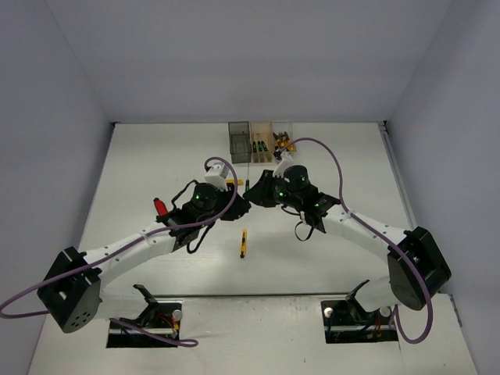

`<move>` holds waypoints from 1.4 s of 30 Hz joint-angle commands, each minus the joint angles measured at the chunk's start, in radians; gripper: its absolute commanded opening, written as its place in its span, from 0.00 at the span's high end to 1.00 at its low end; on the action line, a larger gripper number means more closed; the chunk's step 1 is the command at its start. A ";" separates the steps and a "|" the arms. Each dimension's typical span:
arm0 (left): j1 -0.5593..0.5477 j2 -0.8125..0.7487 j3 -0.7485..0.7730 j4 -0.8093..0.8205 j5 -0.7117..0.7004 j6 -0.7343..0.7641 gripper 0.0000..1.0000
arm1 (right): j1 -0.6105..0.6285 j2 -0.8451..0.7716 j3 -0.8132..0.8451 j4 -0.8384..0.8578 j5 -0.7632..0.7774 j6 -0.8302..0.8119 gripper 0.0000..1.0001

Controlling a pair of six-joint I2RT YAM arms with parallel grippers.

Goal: Sort the tools into containers

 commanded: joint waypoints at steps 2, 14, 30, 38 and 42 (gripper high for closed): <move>-0.005 -0.026 0.024 0.084 -0.030 0.006 0.94 | 0.007 0.009 0.043 0.082 0.011 -0.025 0.99; 0.120 -0.083 0.216 -0.511 -0.288 0.085 0.19 | -0.139 0.193 0.359 -0.112 0.078 -0.235 1.00; 0.483 -0.154 0.342 -0.903 -0.308 0.336 0.19 | -0.272 0.778 1.063 -0.246 0.177 -0.487 1.00; 0.508 -0.197 0.257 -0.859 -0.315 0.349 0.19 | -0.277 0.940 1.205 -0.249 0.208 -0.491 0.95; 0.521 -0.190 0.254 -0.859 -0.309 0.356 0.19 | -0.276 0.947 1.189 -0.249 0.205 -0.473 0.79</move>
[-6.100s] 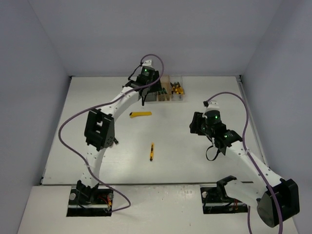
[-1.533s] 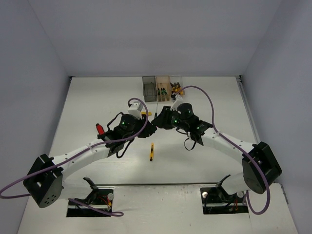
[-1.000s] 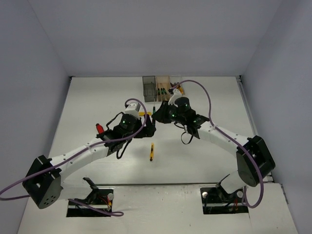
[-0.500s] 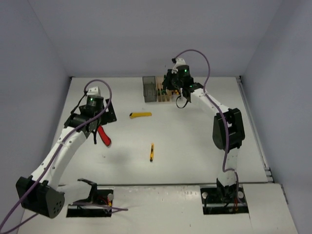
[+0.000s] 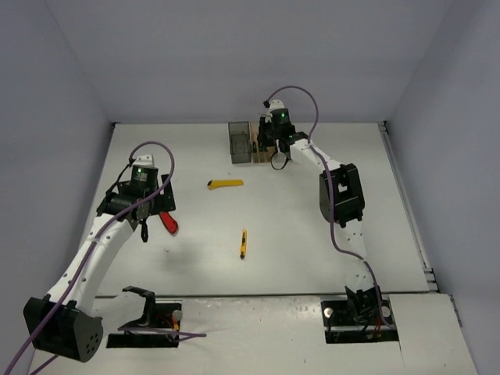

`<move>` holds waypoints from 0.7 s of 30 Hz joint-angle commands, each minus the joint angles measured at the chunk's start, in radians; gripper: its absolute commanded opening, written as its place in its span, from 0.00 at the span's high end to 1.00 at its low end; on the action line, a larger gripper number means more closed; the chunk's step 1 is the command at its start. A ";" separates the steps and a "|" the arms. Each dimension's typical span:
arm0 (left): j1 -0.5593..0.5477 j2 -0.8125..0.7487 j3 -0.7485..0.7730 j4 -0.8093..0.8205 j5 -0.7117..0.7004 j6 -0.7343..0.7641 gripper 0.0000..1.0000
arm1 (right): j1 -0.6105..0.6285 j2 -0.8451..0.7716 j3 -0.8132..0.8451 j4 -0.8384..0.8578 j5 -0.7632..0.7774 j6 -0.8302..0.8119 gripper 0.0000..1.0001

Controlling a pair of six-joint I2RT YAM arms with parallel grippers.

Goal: Sort the tools into containers

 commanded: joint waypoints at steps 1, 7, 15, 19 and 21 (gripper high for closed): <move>0.023 -0.008 0.022 0.029 0.007 0.024 0.19 | -0.005 -0.051 0.027 0.048 0.026 0.001 0.74; 0.048 -0.011 0.021 0.028 0.030 0.025 0.19 | 0.000 -0.200 -0.061 0.041 0.070 0.000 0.54; 0.061 -0.066 0.015 0.031 0.036 0.023 0.19 | 0.103 -0.553 -0.407 0.018 0.184 0.080 0.49; 0.063 -0.084 0.012 0.029 0.041 0.021 0.19 | 0.241 -0.693 -0.630 -0.013 0.234 0.194 0.48; 0.064 -0.096 0.010 0.029 0.045 0.020 0.19 | 0.317 -0.725 -0.693 -0.045 0.286 0.234 0.48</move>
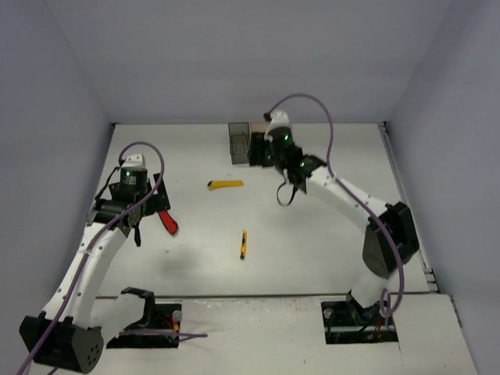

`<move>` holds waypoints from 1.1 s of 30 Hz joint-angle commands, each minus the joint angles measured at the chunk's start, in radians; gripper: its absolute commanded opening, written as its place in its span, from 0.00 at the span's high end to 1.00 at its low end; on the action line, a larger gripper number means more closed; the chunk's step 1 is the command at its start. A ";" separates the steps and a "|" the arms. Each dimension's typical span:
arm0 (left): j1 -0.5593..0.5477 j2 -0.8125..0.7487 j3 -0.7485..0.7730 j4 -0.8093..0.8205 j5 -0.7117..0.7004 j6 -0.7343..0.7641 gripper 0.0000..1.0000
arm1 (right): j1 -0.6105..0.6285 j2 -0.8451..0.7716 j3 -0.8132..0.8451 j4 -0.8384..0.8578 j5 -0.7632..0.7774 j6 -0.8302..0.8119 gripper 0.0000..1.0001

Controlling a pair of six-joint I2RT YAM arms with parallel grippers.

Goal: Sort the tools into containers

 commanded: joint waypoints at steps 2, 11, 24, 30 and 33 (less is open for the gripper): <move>0.008 -0.038 0.011 0.029 0.001 0.015 0.19 | 0.225 -0.081 -0.169 -0.074 0.156 0.165 0.49; 0.008 -0.067 0.002 0.028 -0.019 0.015 0.19 | 0.475 -0.041 -0.343 -0.179 0.332 0.454 0.54; 0.009 -0.069 0.001 0.028 -0.010 0.016 0.19 | 0.576 0.042 -0.399 -0.220 0.352 0.635 0.59; 0.009 -0.057 0.004 0.030 0.009 0.015 0.19 | 0.577 0.022 -0.417 -0.226 0.377 0.651 0.60; 0.008 -0.054 0.003 0.030 0.017 0.015 0.19 | 0.574 0.051 -0.411 -0.228 0.370 0.650 0.64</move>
